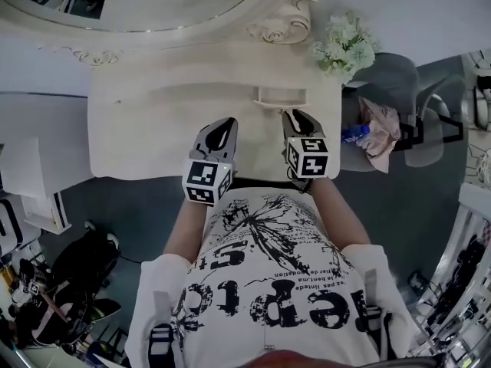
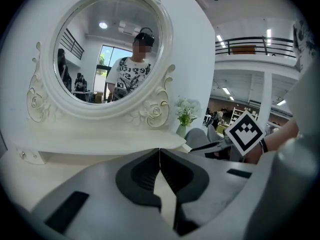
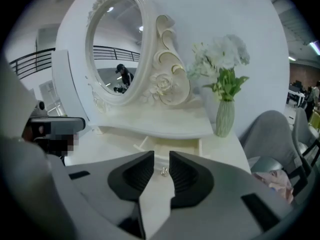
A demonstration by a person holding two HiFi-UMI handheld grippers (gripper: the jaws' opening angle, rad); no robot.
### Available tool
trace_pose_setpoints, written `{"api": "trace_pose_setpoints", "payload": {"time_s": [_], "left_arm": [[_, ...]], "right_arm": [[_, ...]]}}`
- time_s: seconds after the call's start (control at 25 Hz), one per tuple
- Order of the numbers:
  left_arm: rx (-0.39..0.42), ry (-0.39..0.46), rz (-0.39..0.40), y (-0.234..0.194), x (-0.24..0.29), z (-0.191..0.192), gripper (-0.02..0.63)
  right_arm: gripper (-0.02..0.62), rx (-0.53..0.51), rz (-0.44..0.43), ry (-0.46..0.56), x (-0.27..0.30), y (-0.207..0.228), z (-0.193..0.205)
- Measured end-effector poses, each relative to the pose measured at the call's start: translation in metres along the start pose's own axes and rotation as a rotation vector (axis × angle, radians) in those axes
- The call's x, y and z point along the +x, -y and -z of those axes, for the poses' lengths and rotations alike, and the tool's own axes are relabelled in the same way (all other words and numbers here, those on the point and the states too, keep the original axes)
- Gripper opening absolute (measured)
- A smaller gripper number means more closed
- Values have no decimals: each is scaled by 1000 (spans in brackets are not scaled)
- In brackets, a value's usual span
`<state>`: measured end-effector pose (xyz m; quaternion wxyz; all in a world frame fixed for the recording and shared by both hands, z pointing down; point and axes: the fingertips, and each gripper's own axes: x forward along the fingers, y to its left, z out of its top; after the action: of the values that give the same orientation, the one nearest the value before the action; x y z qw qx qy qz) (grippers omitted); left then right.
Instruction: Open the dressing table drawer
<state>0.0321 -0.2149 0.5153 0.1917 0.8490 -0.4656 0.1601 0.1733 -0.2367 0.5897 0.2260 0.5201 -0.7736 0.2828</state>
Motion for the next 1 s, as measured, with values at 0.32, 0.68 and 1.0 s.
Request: {"api": "trace_pose_setpoints", "payload": {"time_s": [0.32, 0.68, 1.0], "left_arm": [[47, 92, 10, -2, 6, -47, 20], [95, 161, -11, -1, -3, -87, 20], [133, 210, -4, 7, -10, -113, 20]], "right_arm": [[41, -49, 1, 235, -42, -1, -79], [18, -93, -26, 457, -94, -2, -133], [17, -160, -14, 529, -104, -2, -143]]}}
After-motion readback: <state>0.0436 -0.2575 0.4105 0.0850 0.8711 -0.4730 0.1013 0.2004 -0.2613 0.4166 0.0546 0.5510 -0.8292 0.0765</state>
